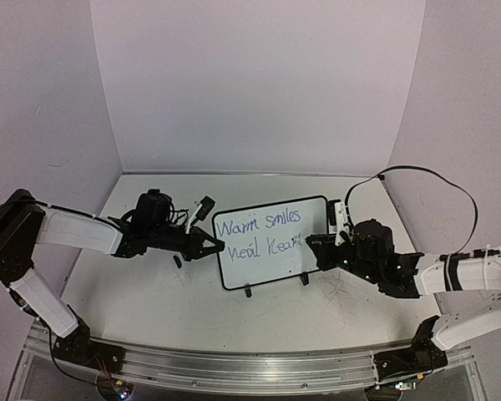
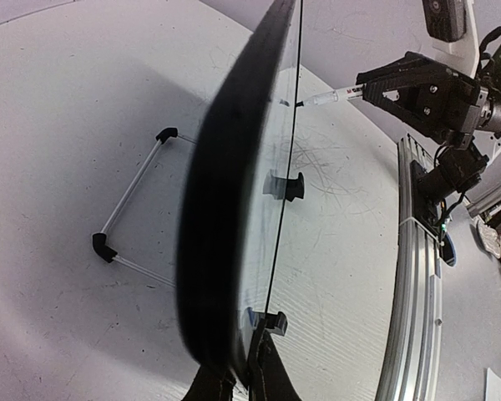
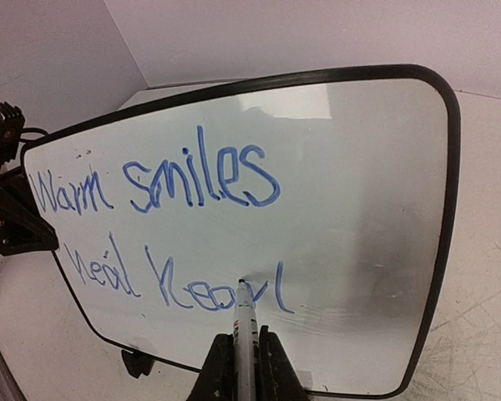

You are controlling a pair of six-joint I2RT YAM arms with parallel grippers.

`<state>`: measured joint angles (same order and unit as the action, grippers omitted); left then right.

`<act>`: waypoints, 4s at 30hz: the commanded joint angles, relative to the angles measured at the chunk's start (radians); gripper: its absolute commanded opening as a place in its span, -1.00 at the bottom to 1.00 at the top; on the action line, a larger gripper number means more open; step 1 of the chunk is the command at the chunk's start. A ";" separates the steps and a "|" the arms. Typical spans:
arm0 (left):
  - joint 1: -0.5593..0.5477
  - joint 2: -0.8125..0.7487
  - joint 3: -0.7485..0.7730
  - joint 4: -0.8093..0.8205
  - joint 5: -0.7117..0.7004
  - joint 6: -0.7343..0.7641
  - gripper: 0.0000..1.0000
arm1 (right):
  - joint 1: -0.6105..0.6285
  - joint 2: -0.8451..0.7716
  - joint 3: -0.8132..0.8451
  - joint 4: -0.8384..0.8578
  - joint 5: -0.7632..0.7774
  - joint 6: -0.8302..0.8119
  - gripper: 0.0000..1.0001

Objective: Write a sentence on the whiteboard

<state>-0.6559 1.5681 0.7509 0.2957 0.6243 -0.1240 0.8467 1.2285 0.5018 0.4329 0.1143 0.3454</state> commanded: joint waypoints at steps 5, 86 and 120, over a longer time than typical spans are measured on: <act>0.012 0.008 0.015 -0.059 -0.160 0.061 -1.00 | -0.002 -0.010 0.035 0.060 0.043 0.002 -1.00; 0.011 -0.002 0.017 -0.069 -0.164 0.064 -1.00 | -0.005 -0.058 -0.023 -0.084 0.197 0.068 -1.00; 0.010 0.003 0.021 -0.073 -0.169 0.066 -1.00 | -0.006 -0.161 -0.063 -0.089 0.127 0.093 -1.00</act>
<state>-0.6567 1.5681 0.7532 0.2874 0.6178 -0.1257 0.8448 1.1623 0.4554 0.3770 0.2214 0.4358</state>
